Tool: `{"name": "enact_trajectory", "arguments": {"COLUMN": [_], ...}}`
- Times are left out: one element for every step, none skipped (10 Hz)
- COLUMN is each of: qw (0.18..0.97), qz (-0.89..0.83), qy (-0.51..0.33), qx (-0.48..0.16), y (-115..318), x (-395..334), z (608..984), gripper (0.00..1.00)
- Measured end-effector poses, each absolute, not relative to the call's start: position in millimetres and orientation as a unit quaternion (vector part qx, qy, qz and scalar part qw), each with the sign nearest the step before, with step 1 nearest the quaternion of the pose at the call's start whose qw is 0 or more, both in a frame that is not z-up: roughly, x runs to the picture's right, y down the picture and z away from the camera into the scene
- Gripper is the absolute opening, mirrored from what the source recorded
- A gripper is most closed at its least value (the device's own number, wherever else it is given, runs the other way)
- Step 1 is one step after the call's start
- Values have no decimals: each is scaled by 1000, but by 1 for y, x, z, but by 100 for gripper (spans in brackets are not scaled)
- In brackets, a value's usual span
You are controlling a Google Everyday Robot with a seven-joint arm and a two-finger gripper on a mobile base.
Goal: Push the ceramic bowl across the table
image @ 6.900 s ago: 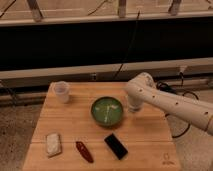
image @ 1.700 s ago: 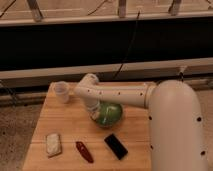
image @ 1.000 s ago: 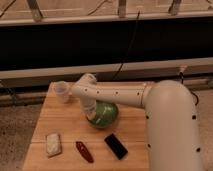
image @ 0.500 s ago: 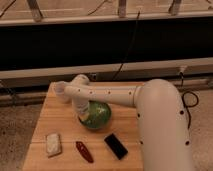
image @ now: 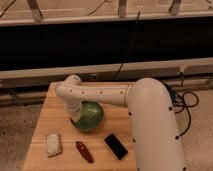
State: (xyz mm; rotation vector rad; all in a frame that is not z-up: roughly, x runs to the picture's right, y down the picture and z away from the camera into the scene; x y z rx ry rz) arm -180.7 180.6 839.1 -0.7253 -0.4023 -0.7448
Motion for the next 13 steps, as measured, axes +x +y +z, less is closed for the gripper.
{"name": "enact_trajectory", "arguments": {"qw": [846, 842, 838, 834, 830, 824, 820, 816, 810, 807, 806, 809, 812], "qz": [-359, -367, -376, -384, -392, -403, -409, -416, -428, -434, -436, -429, -424], "qy": [-196, -203, -208, -213, -218, -226, -230, -234, -241, -244, -245, -244, -242], "qx": [-342, -339, -336, -334, -332, -329, -327, -326, -321, -318, -318, -319, -320], "y": [181, 182, 183, 185, 188, 190, 193, 195, 198, 199, 200, 198, 196], "x": [-185, -193, -200, -206, -213, -220, -225, -228, -234, -236, -238, -235, -225], "z": [837, 834, 832, 830, 827, 824, 821, 819, 813, 810, 808, 808, 809], "gripper": [0, 0, 0, 0, 0, 0, 0, 0, 0, 0, 0, 0, 0]}}
